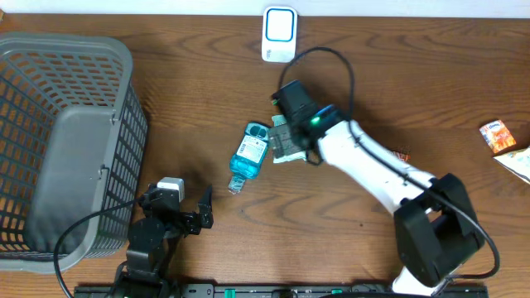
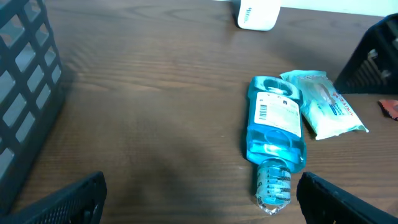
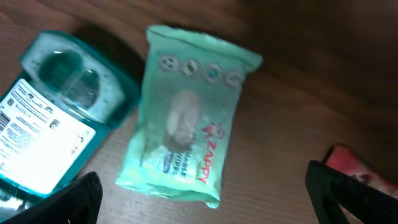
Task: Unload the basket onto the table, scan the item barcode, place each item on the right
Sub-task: 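Move the right gripper down to the green wet-wipes package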
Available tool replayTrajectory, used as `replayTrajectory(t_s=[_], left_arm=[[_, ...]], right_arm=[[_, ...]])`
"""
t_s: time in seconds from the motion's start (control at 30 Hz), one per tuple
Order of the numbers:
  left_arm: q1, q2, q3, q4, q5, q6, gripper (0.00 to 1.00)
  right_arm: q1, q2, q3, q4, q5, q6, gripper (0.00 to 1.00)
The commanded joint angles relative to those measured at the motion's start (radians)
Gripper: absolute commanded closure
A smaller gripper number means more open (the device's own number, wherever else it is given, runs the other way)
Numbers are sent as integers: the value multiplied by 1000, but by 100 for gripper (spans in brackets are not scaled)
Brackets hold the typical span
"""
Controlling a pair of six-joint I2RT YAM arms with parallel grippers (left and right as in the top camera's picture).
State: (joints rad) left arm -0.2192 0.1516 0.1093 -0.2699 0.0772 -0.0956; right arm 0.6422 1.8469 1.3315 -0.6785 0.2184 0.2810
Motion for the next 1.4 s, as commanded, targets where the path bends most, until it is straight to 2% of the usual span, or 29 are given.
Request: replayTrajectory(t_s=[0.0,0.4,0.63,0.73,0.87,0.93,1.2,1.37], left_arm=[[-3,1,-23,-8,12,16,2],[-3,1,-23,-8,12,16,2],[-3,1,-23,-8,12,16,2],[-3,1,-23,-8,12,16,2],[-3,1,-23,-8,12,16,2],[-3,1,-23,-8,12,16,2],[-3,1,-23,-8,12,16,2],[-3,1,-23,-8,12,16,2]], right_arm=[[54,56,1,6,221,3,1],[105,188,1,60,228,3,1],[108,200,1,-2,224,3,12],[105,200,1,-44,225,3,22],[92,200,1,-98,225,3,52],[84,200,2,-114,242,4,61],[35,198,3,-245,451,210,83],[-20,166,11,-302,446,298,94]])
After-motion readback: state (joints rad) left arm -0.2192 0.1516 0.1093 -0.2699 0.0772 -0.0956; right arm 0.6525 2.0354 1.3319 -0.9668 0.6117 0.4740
